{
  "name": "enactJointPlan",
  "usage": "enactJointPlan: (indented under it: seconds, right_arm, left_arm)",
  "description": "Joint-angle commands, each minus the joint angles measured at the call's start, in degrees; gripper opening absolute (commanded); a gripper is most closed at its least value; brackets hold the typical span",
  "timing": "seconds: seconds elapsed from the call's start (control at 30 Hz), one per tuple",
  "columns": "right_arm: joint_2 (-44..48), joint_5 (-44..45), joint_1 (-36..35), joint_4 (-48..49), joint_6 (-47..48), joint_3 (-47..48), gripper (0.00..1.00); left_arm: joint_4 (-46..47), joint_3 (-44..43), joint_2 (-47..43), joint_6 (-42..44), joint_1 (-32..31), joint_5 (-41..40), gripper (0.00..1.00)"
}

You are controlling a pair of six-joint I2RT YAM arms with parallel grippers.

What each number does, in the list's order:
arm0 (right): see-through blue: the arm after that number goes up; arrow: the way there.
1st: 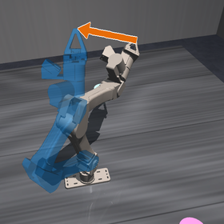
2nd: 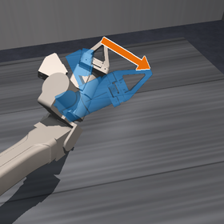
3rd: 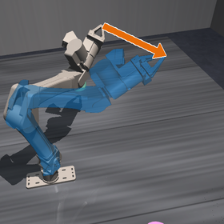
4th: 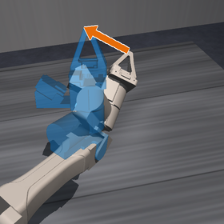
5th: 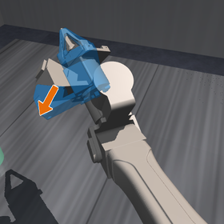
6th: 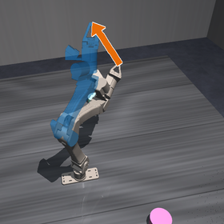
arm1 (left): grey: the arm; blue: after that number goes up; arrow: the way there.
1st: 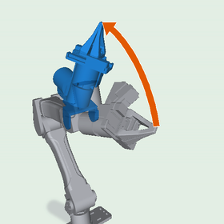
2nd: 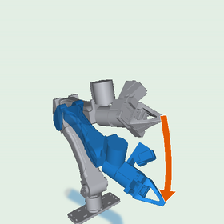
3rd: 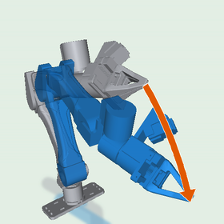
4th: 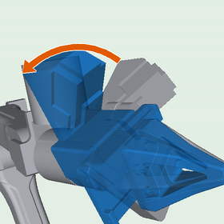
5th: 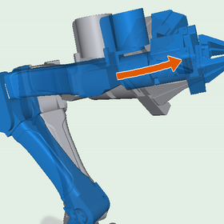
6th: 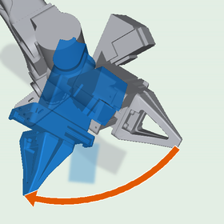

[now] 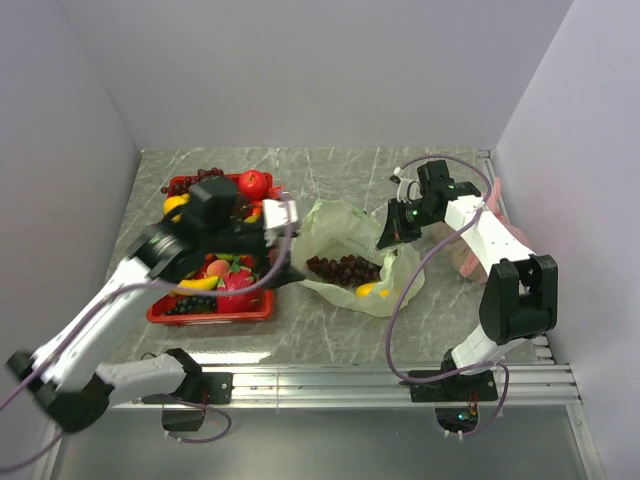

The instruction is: Place the fake fruits into the plastic bag and tie a complex knot

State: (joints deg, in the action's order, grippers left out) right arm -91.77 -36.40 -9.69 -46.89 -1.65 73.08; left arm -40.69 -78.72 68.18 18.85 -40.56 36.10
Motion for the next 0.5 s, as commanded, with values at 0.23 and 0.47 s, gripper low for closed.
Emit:
enactJointPlan:
  seconds: [0.23,0.47]
  right_arm:
    - [2.65,0.89,0.55,-0.22,0.86,-0.04,0.00]
    - [1.50,0.98,0.55,-0.48,0.77,0.93,0.00]
  left_arm:
    - [-17.94,6.91,-2.54,-14.36,21.38,-22.46,0.87]
    - [-14.17,5.44,3.00,-16.48,29.12,-25.81,0.87]
